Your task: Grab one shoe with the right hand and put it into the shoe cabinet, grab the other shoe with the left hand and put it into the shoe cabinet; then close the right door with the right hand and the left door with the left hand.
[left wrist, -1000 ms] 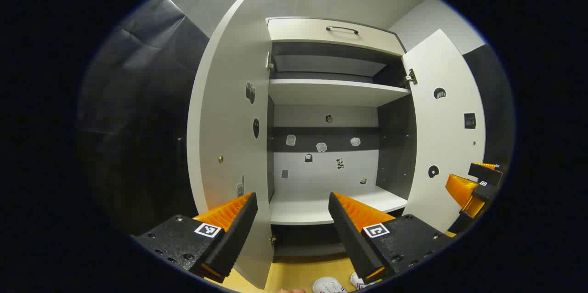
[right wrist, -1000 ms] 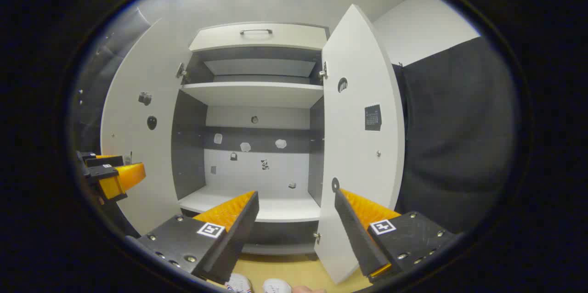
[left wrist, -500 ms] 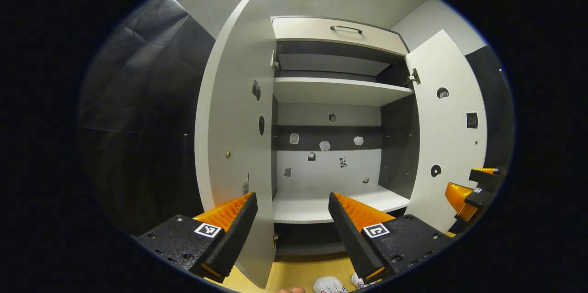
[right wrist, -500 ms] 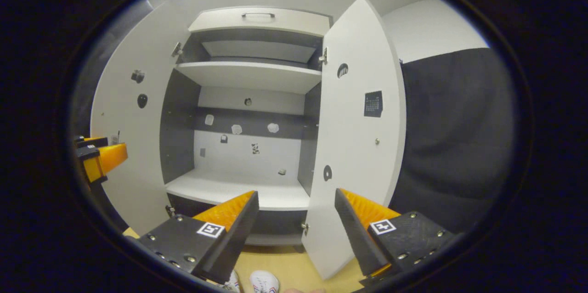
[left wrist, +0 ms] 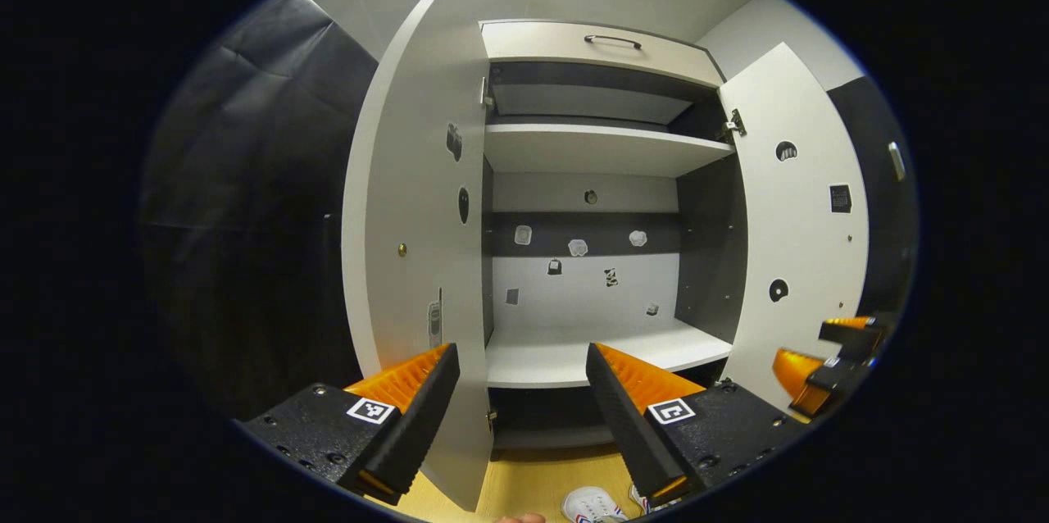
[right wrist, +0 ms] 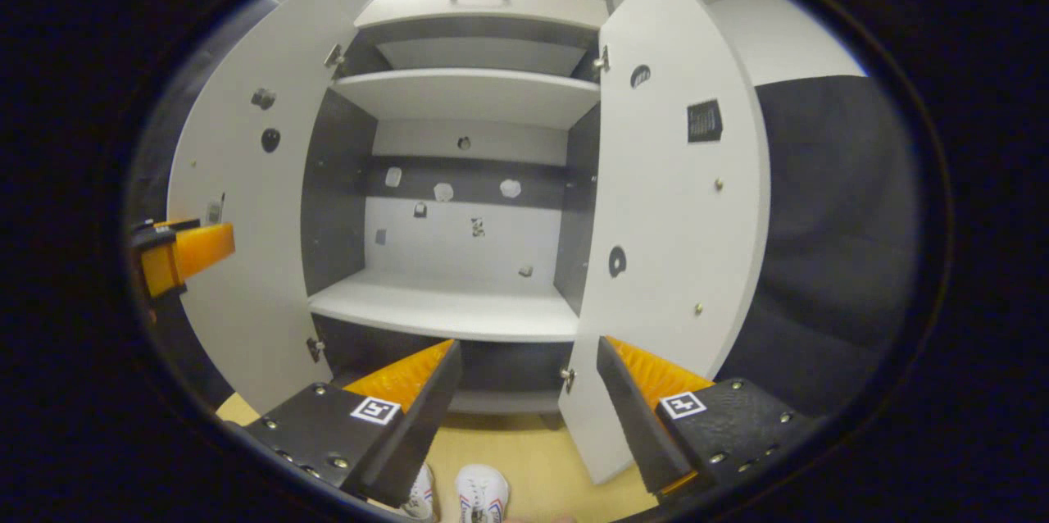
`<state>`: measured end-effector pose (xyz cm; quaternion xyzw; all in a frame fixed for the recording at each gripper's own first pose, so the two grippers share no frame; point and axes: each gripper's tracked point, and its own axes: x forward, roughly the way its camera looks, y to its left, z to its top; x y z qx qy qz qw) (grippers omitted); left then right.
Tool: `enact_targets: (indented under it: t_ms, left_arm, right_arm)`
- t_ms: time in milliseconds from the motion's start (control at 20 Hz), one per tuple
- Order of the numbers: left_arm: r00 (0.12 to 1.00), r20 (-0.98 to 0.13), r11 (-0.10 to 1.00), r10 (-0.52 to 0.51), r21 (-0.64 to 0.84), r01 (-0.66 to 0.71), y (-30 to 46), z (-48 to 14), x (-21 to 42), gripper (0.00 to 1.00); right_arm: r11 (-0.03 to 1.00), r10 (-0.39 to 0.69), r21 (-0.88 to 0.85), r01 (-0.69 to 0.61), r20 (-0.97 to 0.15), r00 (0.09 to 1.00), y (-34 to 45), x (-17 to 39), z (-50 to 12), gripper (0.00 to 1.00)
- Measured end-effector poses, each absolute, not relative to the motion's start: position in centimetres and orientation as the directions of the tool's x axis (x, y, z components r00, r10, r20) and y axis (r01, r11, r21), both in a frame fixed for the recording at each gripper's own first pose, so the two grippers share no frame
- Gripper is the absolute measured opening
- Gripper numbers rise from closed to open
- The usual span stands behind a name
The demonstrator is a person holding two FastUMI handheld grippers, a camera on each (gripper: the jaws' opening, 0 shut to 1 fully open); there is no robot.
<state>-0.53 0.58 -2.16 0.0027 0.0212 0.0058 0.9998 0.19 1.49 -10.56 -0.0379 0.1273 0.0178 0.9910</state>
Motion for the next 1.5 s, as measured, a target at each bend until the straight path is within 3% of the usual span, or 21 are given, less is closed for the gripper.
enact_targets:
  t_ms: [150,250,300,350,600,650,700,750,900,950,1000,1450,1500]
  left_arm:
    - [0.999,-0.044,1.000,0.018,0.010,-0.017,0.9,-2.3,-0.7,0.96]
    - [0.999,-0.049,1.000,0.016,0.010,-0.016,1.0,-2.5,-0.8,0.93]
    - [0.999,-0.052,1.000,0.013,0.013,-0.012,1.0,-2.6,-0.8,0.94]
    - [0.998,-0.055,1.000,0.012,0.017,-0.011,1.0,-2.8,-0.8,0.94]
    - [0.997,-0.074,1.000,0.010,0.028,-0.008,1.0,-3.4,-0.9,0.95]
    - [0.997,-0.079,1.000,0.010,0.027,-0.008,0.9,-3.6,-1.1,0.95]
    - [0.997,-0.082,1.000,0.009,0.025,-0.007,0.9,-3.6,-1.0,0.94]
    - [0.996,-0.084,1.000,0.008,0.023,-0.006,1.0,-3.8,-1.1,0.95]
    - [0.996,-0.089,1.000,0.006,0.026,-0.004,0.9,-4.0,-1.2,0.95]
    - [0.996,-0.089,1.000,0.006,0.028,-0.003,1.0,-4.0,-1.2,0.94]
    - [0.996,-0.089,1.000,0.005,0.031,-0.002,1.0,-4.0,-1.2,0.94]
    - [0.997,-0.079,0.999,0.008,0.038,-0.005,0.9,-4.0,-1.3,0.94]
    - [0.997,-0.077,0.999,0.008,0.033,-0.005,0.9,-4.0,-1.2,0.94]
  right_arm:
    - [0.996,0.048,-0.053,-0.077,-0.412,0.910,2.1,-1.3,-18.5,0.96]
    - [0.996,0.056,-0.038,-0.087,-0.506,0.860,2.4,-2.5,-23.5,0.99]
    - [0.995,0.054,-0.036,-0.088,-0.549,0.834,2.3,-3.3,-25.9,0.96]
    - [0.995,0.054,-0.034,-0.092,-0.589,0.807,2.4,-4.1,-27.9,1.00]
    - [0.991,0.069,-0.024,-0.130,-0.744,0.665,2.9,-7.5,-36.5,0.99]
    - [0.990,0.071,-0.021,-0.137,-0.772,0.632,3.1,-8.2,-38.2,0.96]
    - [0.989,0.079,-0.013,-0.147,-0.798,0.597,3.4,-9.0,-39.7,0.87]
    - [0.988,0.086,-0.004,-0.156,-0.821,0.565,3.7,-9.7,-41.1,0.85]
    - [0.984,0.094,0.003,-0.178,-0.859,0.503,4.3,-10.8,-44.0,0.84]
    - [0.983,0.095,0.004,-0.185,-0.867,0.490,4.5,-10.9,-45.0,0.70]
    - [0.981,0.101,0.008,-0.192,-0.871,0.480,4.8,-10.9,-45.6,0.64]
    - [0.954,0.076,-0.074,-0.291,-0.877,0.474,5.9,-9.4,-47.7,0.64]
    - [0.949,0.069,-0.089,-0.302,-0.877,0.475,5.9,-9.8,-47.9,0.52]
